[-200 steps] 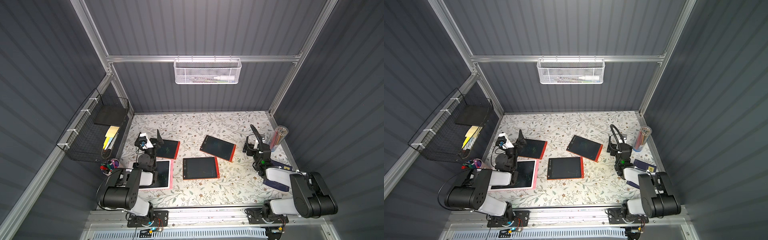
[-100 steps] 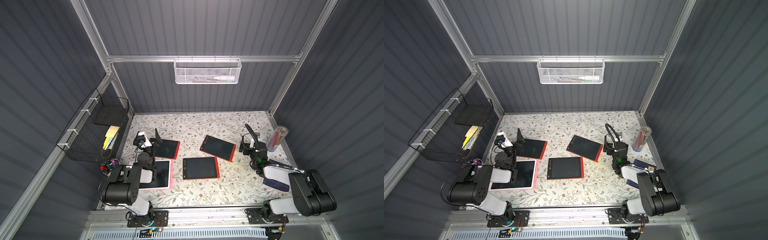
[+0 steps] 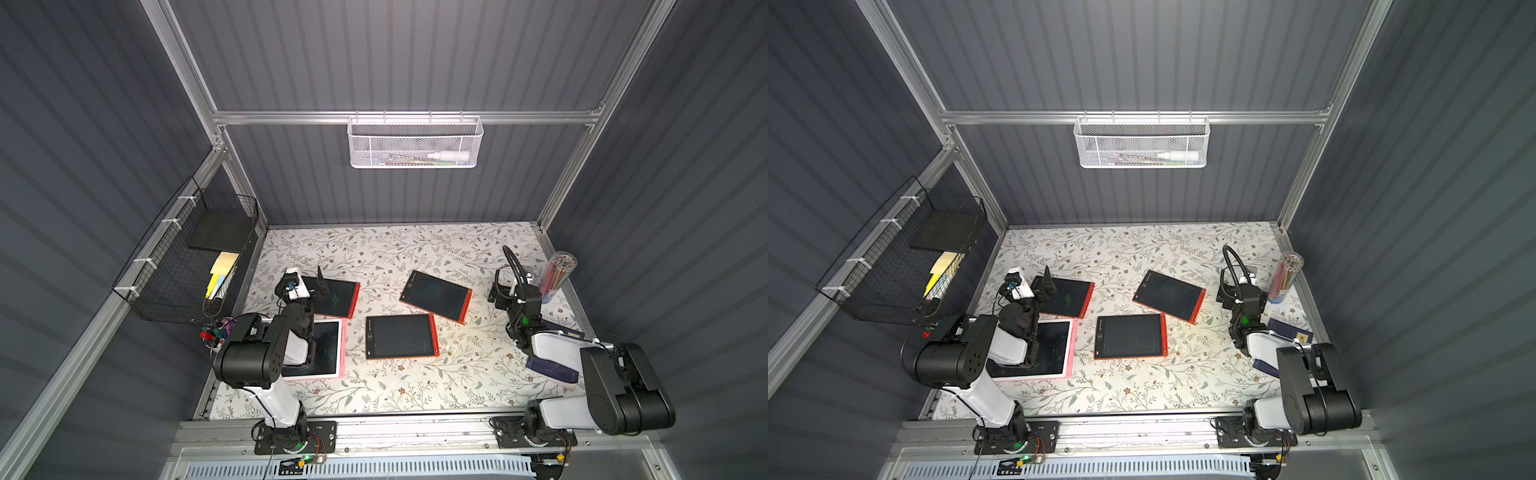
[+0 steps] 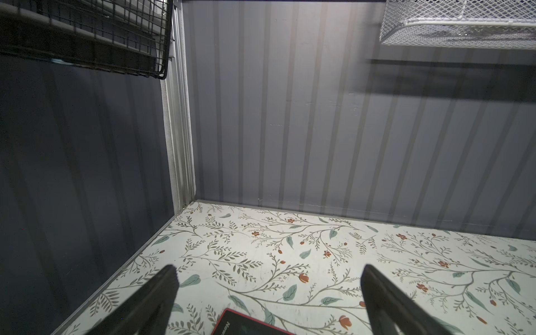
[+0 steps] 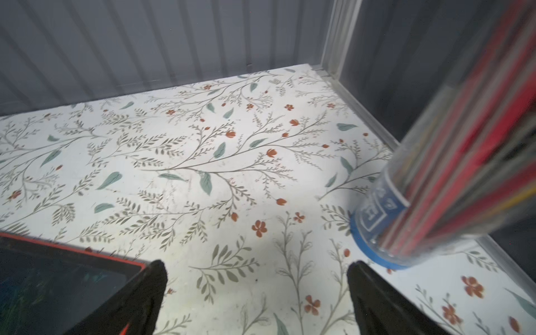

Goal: Place the stylus back onto the writing tablet
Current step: Reset both arms

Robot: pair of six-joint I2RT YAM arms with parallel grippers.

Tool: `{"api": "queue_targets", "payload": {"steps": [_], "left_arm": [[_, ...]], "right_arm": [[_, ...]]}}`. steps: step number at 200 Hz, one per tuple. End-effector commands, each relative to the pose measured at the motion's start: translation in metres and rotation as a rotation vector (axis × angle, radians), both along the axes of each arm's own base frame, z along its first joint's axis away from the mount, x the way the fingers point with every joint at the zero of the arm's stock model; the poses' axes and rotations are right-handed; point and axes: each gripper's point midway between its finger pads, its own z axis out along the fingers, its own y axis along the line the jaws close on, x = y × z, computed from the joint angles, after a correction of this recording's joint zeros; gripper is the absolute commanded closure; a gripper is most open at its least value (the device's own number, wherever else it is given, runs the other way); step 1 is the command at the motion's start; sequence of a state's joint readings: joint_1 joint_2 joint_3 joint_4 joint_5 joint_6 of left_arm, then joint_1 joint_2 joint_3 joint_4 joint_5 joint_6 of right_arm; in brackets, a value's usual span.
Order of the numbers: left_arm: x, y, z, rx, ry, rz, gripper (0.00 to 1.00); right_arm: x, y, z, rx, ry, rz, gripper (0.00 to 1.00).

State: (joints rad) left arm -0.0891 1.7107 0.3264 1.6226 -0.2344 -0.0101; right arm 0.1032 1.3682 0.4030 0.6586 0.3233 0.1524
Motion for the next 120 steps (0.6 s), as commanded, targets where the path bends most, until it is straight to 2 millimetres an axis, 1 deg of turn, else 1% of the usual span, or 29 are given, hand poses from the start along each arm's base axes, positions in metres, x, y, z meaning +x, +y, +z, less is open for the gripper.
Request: {"api": "queue_targets", "payload": {"steps": [1,12,31,35,39,45,58,69,80,91,98,106,112,120], "left_arm": [[-0.018,0.001,0.073,-0.028,-0.301,-0.004,0.01],[-0.018,0.001,0.074,-0.028,-0.302,-0.003,0.00],[-0.018,0.001,0.073,-0.027,-0.300,-0.004,0.00],[-0.018,0.001,0.073,-0.027,-0.301,-0.004,0.01],[-0.018,0.001,0.073,-0.027,-0.300,-0.003,0.01],[-0.018,0.001,0.074,-0.027,-0.301,-0.003,0.01],[-0.018,0.001,0.073,-0.028,-0.300,-0.003,0.01],[-0.018,0.001,0.074,-0.027,-0.301,-0.003,0.00],[-0.018,0.001,0.073,-0.027,-0.300,-0.003,0.01],[-0.018,0.001,0.073,-0.027,-0.300,-0.003,0.01],[-0.018,0.001,0.073,-0.026,-0.300,-0.003,0.01],[-0.018,0.001,0.073,-0.027,-0.300,-0.004,0.01],[-0.018,0.001,0.073,-0.027,-0.299,-0.004,0.00],[-0.018,0.001,0.073,-0.027,-0.299,-0.003,0.01]], "right_arm": [[-0.008,-0.011,0.008,0.011,-0.044,-0.057,0.01],[-0.005,-0.004,0.007,0.024,-0.047,-0.015,0.01],[0.006,0.017,0.000,0.078,0.006,0.088,0.01],[0.007,0.023,0.000,0.076,0.009,0.123,0.01],[0.010,0.026,-0.001,0.063,0.009,0.135,0.01],[0.012,0.022,-0.001,0.055,0.009,0.113,0.01],[0.010,0.006,-0.002,0.019,0.024,0.029,0.01],[0.003,-0.009,0.004,-0.049,0.015,-0.041,0.01],[-0.002,-0.025,0.008,-0.062,-0.024,-0.111,0.01],[0.000,-0.022,0.006,-0.035,-0.021,-0.083,0.01],[0.005,-0.014,0.004,-0.006,-0.017,-0.038,0.01],[0.014,-0.007,0.002,-0.021,-0.002,0.015,0.01],[0.019,-0.007,0.001,-0.036,0.009,0.016,0.02],[0.023,-0.013,0.000,-0.043,-0.011,-0.017,0.01]]}}
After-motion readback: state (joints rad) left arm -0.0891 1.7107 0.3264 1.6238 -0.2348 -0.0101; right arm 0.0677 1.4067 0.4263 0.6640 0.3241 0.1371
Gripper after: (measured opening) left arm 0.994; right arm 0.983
